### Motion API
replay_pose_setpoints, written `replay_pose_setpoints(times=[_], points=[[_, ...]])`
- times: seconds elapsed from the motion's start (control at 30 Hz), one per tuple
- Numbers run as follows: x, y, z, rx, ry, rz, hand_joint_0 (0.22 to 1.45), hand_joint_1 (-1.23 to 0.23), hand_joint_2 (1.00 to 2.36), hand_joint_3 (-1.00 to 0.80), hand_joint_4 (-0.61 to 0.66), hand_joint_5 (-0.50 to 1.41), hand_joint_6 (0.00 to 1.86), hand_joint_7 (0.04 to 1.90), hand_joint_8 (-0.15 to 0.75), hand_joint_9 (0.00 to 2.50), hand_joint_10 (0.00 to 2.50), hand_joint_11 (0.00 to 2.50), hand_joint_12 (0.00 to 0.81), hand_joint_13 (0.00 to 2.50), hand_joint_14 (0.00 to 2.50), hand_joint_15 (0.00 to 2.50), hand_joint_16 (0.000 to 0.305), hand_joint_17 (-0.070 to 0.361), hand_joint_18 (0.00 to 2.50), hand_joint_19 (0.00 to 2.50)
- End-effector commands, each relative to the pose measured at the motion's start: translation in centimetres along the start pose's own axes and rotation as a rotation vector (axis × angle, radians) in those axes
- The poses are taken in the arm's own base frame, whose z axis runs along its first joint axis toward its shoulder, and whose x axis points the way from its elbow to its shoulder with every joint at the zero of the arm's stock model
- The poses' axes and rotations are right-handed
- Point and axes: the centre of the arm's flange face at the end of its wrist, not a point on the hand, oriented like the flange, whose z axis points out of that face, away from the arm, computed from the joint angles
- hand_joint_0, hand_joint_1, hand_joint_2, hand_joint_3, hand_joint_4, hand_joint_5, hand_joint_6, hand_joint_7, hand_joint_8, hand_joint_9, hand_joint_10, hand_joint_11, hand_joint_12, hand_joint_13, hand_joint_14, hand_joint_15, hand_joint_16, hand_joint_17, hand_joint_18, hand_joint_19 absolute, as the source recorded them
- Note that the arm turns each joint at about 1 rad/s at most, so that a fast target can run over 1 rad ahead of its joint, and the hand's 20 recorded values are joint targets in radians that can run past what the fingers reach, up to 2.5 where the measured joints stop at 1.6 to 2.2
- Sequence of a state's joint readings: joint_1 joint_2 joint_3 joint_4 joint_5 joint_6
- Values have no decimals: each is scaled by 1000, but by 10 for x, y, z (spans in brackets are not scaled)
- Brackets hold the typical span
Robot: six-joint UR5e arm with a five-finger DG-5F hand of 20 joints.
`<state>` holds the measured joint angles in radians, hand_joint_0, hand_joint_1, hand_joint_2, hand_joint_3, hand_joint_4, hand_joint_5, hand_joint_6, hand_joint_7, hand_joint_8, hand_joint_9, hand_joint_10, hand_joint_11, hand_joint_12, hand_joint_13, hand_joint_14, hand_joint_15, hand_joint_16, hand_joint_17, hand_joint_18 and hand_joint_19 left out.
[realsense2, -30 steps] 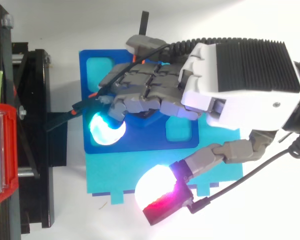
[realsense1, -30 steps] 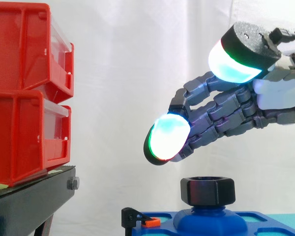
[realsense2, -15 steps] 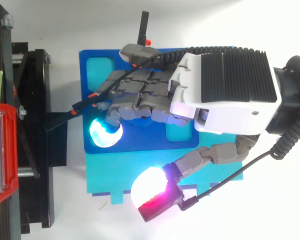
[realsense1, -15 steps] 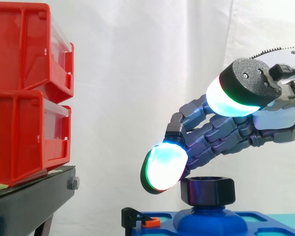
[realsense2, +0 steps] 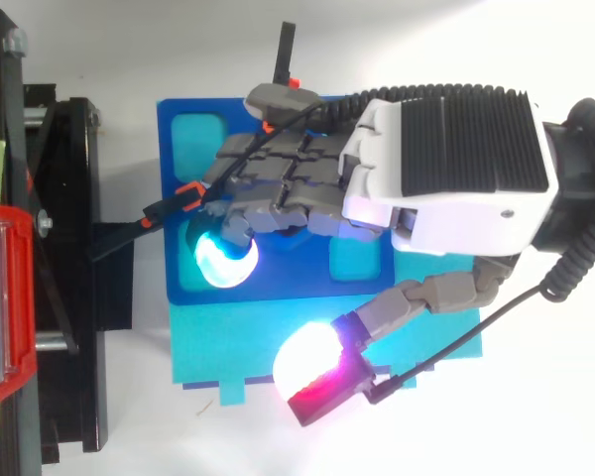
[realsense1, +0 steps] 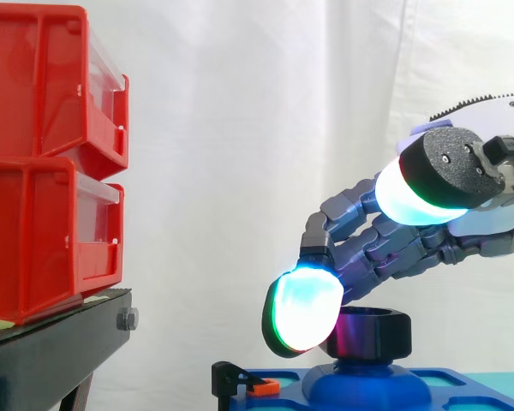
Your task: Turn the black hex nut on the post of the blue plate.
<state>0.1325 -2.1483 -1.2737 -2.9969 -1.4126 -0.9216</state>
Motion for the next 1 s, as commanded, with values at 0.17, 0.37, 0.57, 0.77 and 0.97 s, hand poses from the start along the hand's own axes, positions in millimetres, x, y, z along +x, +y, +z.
replay_pose_setpoints(times=[0.17,0.37,0.57,0.77,0.97], points=[[-6,-9,0,-15,8,-17,486,-307,1000,-500,240,-186,503,883,273,329,0,33,383,227,0,0,57,129,29,0],[-11,-15,-1,-23,9,-21,486,-307,1000,-500,244,-186,503,887,274,330,0,34,384,229,0,0,57,129,30,0],[-17,-22,-1,-37,10,-38,486,-306,1000,-500,242,-186,503,883,273,330,2,32,383,230,0,0,57,129,30,0],[-22,-29,-2,-50,9,-51,486,-306,1000,-500,240,-186,503,886,273,331,0,26,383,230,0,0,57,129,29,0],[-28,-37,-3,-58,9,-57,486,-306,1000,-500,241,-186,503,883,273,331,0,29,383,230,0,0,57,129,28,0]])
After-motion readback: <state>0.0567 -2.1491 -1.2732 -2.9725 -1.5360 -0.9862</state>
